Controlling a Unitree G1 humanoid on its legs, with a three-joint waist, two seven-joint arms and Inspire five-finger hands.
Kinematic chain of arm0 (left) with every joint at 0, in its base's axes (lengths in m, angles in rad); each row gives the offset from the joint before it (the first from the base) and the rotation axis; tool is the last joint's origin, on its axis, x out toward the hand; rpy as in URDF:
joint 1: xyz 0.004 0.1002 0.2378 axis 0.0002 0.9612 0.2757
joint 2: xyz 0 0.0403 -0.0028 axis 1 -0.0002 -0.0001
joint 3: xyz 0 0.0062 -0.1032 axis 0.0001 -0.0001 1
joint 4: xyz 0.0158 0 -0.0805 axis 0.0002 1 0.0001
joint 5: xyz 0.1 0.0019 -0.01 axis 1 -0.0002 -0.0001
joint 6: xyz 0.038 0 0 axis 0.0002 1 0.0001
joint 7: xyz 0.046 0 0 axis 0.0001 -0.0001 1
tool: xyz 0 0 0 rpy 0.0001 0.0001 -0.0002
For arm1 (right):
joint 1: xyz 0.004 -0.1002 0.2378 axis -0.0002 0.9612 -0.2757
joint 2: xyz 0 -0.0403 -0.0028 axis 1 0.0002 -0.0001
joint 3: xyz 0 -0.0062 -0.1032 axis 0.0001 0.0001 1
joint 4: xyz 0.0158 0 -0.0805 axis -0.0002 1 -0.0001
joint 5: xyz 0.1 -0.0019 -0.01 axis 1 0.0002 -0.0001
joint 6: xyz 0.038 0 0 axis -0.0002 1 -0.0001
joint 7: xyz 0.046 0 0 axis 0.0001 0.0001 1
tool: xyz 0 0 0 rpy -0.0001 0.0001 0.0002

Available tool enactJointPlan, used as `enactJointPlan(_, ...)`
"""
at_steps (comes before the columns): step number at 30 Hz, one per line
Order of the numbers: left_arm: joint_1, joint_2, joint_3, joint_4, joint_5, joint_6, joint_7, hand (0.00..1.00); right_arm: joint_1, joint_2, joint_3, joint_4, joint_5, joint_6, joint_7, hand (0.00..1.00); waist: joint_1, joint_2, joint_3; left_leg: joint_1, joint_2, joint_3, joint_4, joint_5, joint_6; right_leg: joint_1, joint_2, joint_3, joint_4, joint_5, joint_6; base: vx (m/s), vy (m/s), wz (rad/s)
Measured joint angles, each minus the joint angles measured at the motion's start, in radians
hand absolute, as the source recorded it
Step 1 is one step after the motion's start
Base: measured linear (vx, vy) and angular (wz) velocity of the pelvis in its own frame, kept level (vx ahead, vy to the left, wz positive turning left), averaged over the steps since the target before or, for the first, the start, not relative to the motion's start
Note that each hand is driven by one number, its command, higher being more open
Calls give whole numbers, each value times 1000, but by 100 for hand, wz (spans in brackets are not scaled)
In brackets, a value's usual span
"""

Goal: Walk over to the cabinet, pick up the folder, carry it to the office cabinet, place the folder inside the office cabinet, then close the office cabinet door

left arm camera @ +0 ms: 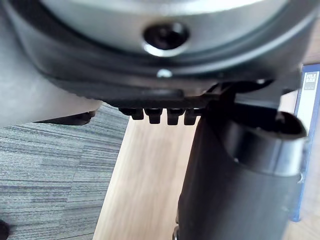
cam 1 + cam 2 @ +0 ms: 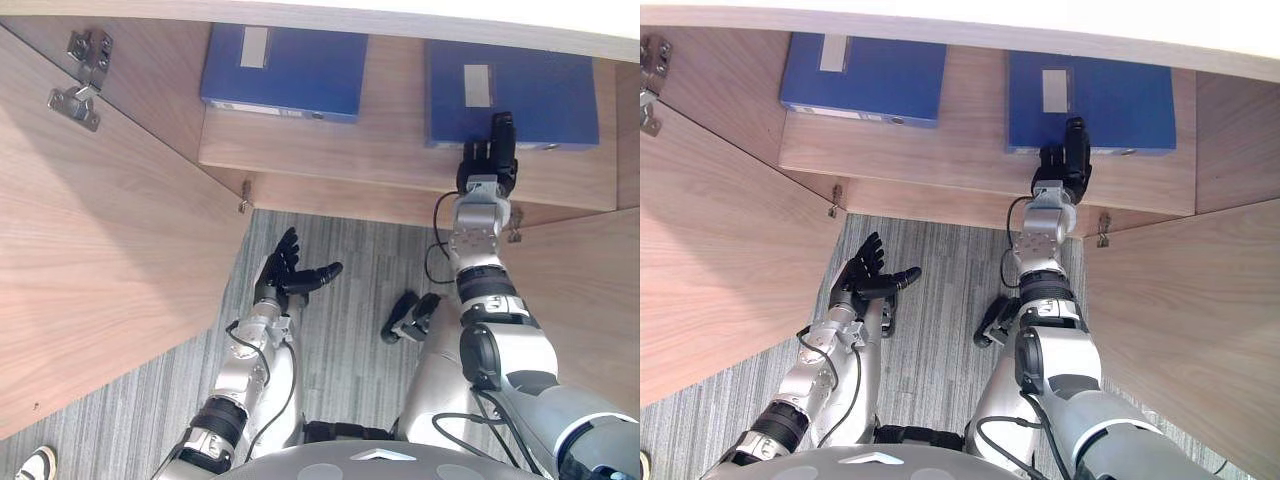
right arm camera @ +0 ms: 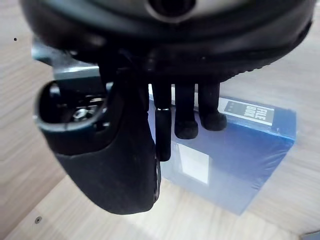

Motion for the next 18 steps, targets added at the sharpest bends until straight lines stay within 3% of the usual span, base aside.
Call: enactJointPlan(18,-23,-18,-3,18,-24,9,0,100,-23,-36,-39,20,-3,-17,4,0,26,24,-2,12,-17,-32,-72,34,-12,36,-1,-50,-49,0,-1,18,-1,6)
